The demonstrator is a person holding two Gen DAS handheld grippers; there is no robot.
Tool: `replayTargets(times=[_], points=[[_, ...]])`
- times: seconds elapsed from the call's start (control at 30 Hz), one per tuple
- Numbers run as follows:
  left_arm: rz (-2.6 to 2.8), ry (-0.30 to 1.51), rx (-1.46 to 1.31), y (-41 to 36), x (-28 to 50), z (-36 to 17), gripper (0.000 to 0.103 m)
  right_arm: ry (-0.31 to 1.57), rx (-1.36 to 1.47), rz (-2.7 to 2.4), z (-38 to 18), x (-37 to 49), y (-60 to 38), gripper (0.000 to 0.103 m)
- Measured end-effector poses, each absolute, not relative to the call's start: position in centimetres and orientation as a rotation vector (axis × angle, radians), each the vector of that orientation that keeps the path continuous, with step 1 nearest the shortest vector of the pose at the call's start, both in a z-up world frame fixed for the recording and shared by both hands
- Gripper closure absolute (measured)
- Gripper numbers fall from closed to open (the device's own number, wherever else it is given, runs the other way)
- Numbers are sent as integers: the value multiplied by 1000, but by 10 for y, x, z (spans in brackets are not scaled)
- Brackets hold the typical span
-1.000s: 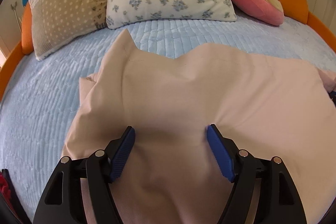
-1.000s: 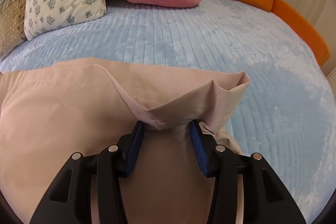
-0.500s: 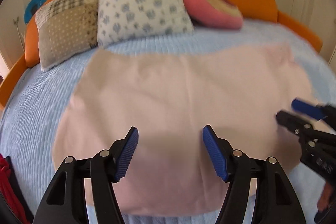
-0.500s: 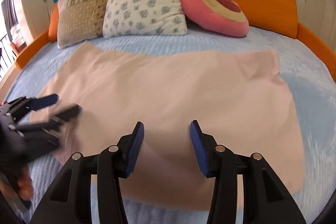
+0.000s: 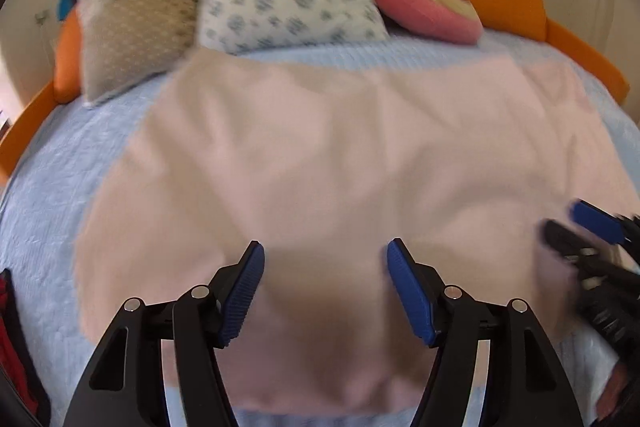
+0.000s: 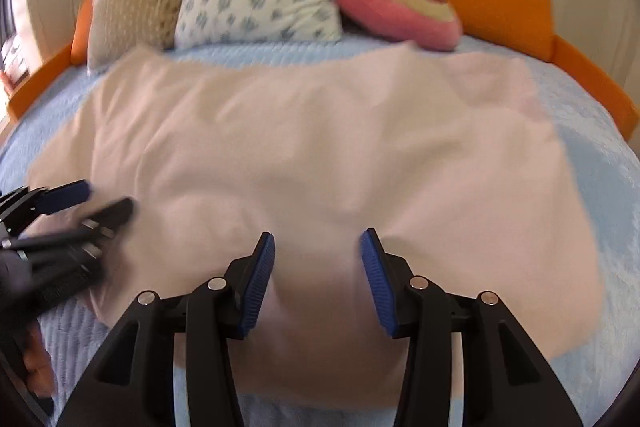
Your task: Fold large clothes
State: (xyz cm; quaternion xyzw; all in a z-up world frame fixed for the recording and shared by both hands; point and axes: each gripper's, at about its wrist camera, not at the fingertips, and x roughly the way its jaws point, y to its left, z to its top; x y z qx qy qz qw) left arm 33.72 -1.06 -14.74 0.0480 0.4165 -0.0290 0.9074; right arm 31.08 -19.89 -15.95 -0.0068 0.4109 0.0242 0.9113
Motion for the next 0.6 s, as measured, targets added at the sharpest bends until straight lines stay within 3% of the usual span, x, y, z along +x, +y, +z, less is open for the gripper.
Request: replayTargets(times=[0.13, 0.3, 0.6], points=[[38, 833, 38, 46, 327, -135, 35, 797, 26, -67, -141, 279, -252, 58], [124, 922, -90, 119, 329, -157, 36, 815, 17, -248, -147, 258, -314, 57], [101, 982, -140, 132, 343, -184, 33, 935, 46, -286, -194, 271, -352, 58]])
